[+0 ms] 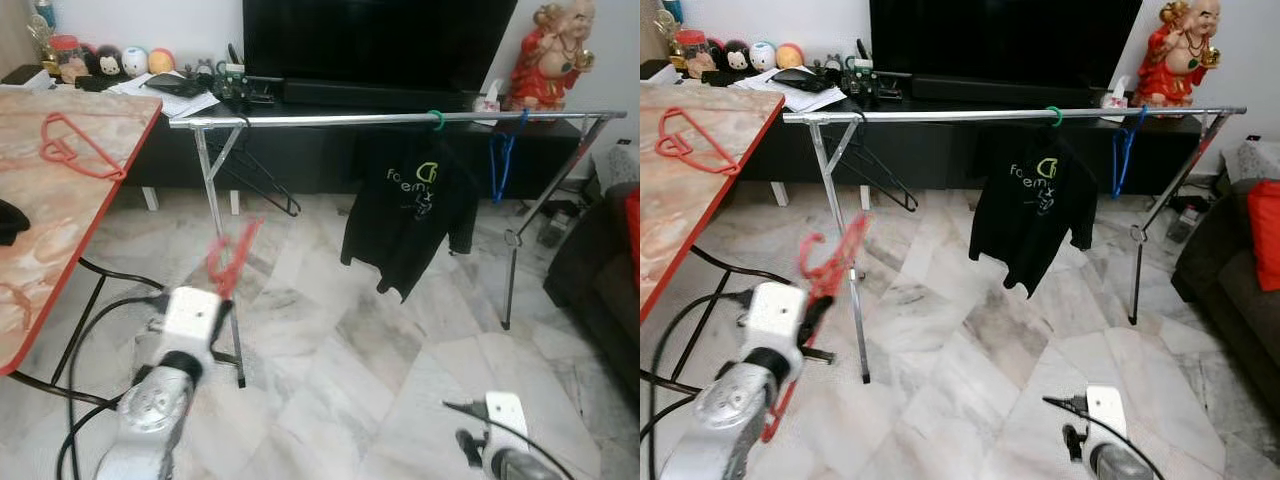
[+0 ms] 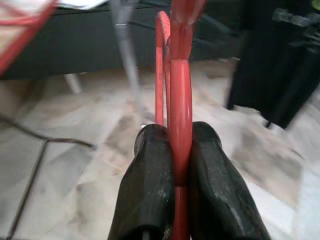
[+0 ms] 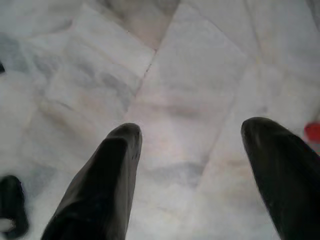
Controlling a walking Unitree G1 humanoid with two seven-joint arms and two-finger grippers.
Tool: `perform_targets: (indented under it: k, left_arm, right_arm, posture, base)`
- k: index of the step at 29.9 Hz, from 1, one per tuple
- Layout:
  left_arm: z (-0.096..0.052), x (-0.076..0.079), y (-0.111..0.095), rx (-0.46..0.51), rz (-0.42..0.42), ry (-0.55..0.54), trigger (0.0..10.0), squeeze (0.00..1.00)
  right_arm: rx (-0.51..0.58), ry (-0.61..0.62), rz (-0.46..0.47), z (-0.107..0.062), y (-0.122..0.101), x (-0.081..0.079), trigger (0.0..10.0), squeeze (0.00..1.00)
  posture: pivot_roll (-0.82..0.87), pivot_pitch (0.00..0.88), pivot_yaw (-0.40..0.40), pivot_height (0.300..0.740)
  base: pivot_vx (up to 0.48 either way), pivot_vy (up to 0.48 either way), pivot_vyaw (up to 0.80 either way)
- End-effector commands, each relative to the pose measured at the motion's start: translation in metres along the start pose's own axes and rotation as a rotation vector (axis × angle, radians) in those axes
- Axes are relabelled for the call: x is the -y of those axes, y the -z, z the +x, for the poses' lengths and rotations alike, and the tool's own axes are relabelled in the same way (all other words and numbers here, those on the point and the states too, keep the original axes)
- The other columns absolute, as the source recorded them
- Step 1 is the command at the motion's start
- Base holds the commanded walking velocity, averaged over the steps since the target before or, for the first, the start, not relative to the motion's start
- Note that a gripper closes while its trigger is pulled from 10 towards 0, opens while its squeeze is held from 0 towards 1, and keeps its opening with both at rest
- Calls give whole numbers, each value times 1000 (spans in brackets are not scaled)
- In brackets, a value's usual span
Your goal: Hang hanger
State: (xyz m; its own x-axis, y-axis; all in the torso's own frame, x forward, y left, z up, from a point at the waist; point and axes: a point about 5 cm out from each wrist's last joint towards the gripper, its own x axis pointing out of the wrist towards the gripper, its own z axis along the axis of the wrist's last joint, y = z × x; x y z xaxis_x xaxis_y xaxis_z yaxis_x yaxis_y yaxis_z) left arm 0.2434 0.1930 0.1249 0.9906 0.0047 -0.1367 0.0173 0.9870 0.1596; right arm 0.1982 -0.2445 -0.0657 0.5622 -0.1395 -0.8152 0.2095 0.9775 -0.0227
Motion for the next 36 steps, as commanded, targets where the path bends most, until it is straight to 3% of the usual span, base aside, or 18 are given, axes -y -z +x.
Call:
perform_targets:
  k: [1, 3, 8, 19, 25, 36]
  left_arm:
    - [1, -5, -6, 33, 14, -20, 10000, 0]
    - [2, -13, -8, 20, 97, -17, 10000, 0]
    - [1, -20, -8, 9, 140, -16, 10000, 0]
    - [5, -15, -21, 71, 170, 39, 10000, 0]
    - [5, -9, -22, 75, 195, 82, 10000, 0]
    - [4, -9, -26, 91, 184, 59, 10000, 0]
  right_arm:
    - [26, 25, 52, 0, -4, 3, 10000, 0]
    - [11, 57, 57, 0, -2, 5, 10000, 0]
    - [12, 83, 112, 0, 2, 1, 10000, 0]
    - [11, 78, 212, 0, 15, -15, 10000, 0]
    - [-11, 68, 218, -1, 28, -20, 10000, 0]
    - [-19, 53, 217, -2, 34, -24, 10000, 0]
  posture:
    - [141, 0, -156, 740]
    - [164, 0, -146, 740]
    - [174, 0, -103, 740]
    - [180, 0, 5, 740]
    - [175, 0, 44, 740]
    - [176, 0, 21, 740]
  base:
    - [0, 0, 0]
    - [0, 0, 0]
    - [0, 0, 0]
    - [0, 0, 0]
    - [0, 0, 0]
    - [0, -274, 0]
